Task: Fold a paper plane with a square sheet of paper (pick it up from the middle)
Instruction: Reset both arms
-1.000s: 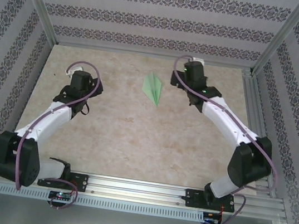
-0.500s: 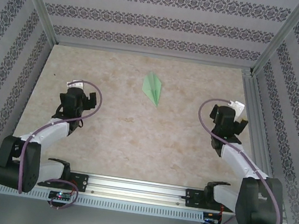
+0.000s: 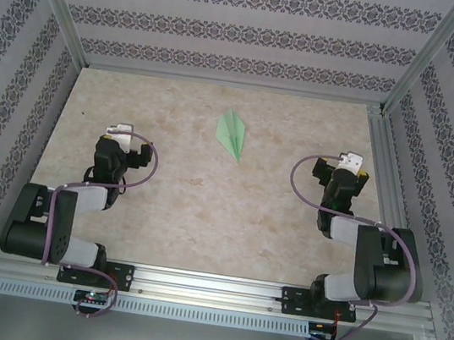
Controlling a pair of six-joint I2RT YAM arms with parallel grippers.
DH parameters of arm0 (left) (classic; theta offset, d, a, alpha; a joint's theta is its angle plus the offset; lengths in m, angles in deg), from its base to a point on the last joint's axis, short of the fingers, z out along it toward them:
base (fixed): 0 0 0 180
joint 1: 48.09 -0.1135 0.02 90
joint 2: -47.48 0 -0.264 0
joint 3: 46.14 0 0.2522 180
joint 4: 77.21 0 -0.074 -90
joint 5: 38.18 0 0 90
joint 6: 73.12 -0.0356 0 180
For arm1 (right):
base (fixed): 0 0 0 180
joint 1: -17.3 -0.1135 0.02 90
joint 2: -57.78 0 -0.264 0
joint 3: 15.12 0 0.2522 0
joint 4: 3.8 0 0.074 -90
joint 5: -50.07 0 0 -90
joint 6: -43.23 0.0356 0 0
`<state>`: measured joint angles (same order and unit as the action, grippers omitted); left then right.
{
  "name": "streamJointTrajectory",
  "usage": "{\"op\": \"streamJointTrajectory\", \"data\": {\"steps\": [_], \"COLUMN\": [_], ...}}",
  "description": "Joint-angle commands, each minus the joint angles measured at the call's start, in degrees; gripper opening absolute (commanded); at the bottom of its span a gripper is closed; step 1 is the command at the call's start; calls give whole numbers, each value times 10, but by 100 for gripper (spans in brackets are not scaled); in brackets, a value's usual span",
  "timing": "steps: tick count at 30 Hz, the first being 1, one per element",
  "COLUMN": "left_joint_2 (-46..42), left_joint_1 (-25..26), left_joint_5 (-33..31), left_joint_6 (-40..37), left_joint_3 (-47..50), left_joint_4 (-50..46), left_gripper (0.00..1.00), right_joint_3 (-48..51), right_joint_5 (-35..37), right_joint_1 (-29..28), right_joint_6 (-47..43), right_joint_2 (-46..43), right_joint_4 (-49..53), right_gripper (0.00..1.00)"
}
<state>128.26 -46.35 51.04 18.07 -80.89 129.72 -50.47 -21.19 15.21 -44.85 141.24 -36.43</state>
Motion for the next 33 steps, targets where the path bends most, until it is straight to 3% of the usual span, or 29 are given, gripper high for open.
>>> {"op": "streamJointTrajectory", "data": {"steps": [1, 6, 14, 33], "left_joint_2": [37, 89, 85, 87], "left_joint_1": [-9, -9, 15, 17], "left_joint_5": [41, 34, -29, -6], "left_joint_6": [-14, -12, -20, -30], "left_joint_3": [0, -6, -23, -31], "left_joint_4": [84, 117, 77, 63], "left_gripper": [100, 100, 100, 100], "right_joint_3": [16, 16, 13, 14], "right_joint_5": [-60, -68, -68, -68], "right_joint_1": [5, 7, 15, 15], "right_joint_6": [-18, -17, -7, -8], "right_joint_2": [21, 48, 46, 46], "right_joint_4": [-101, -135, -112, -115], "right_gripper": [98, 98, 98, 98]}}
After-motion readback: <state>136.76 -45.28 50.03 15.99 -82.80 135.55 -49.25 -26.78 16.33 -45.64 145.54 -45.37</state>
